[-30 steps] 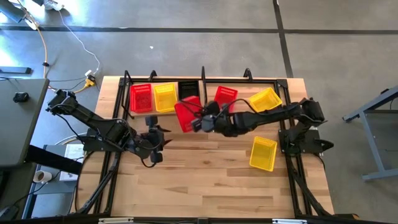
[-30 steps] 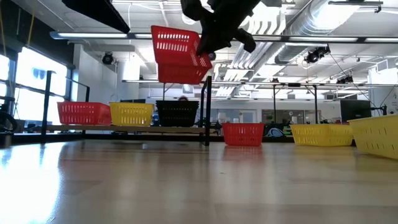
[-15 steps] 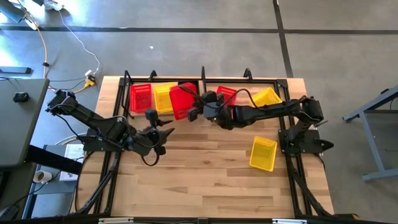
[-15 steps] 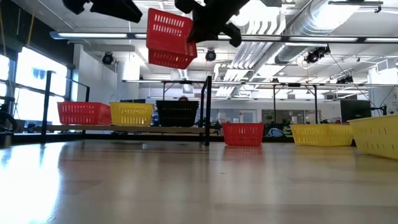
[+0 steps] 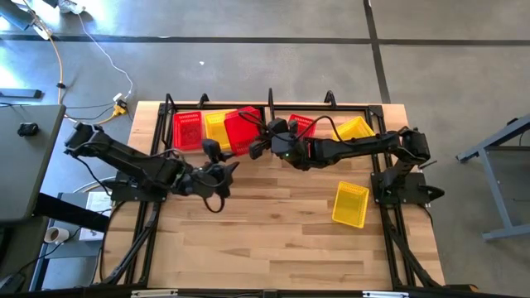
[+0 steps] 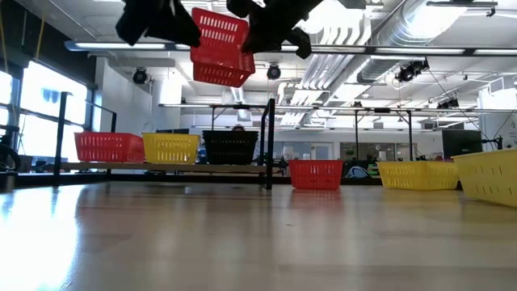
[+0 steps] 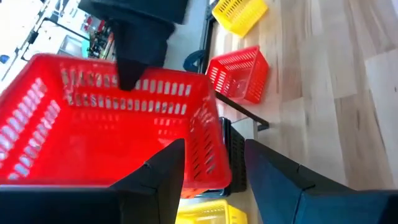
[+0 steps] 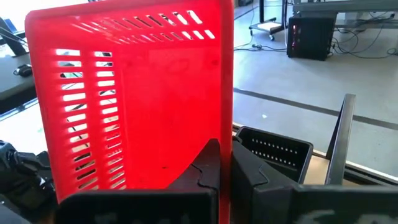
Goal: Stack baskets on shelf by color
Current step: Stack the bottom red bin on top of the red bin on the shelf
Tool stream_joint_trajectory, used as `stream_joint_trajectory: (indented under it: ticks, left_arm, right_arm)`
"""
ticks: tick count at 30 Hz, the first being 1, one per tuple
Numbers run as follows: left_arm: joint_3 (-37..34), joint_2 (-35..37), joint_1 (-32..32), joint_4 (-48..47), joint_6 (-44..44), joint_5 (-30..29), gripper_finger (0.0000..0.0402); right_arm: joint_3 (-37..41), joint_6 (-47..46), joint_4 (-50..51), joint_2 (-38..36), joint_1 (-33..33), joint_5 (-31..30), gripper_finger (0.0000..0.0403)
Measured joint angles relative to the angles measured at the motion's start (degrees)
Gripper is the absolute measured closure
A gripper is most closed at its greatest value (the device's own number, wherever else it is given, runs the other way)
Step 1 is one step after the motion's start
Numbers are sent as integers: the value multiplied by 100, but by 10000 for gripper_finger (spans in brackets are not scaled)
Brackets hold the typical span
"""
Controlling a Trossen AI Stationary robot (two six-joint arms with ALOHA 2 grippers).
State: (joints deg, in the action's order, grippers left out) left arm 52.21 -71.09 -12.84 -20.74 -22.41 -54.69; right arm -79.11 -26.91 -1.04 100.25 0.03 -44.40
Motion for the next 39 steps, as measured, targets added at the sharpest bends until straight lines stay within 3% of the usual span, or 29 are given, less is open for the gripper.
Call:
stream_joint_trajectory:
  ticks: [4,10,27,32,39]
  left_arm:
    - [0,-342,53,276,-307,-108,243]
    - [2,-871,83,892,-877,-1068,243]
    - [0,-1204,625,1044,-822,-1092,246]
    - [0,-1204,685,997,-822,-921,275]
    - [0,-1204,689,937,-822,-736,347]
  right_arm:
    - [0,41,-10,0,-10,-21,403]
    - [0,148,-58,0,-11,-35,403]
    - [0,253,-76,0,15,426,403]
    - [0,385,-91,0,102,421,403]
    - [0,489,-101,0,137,438,403]
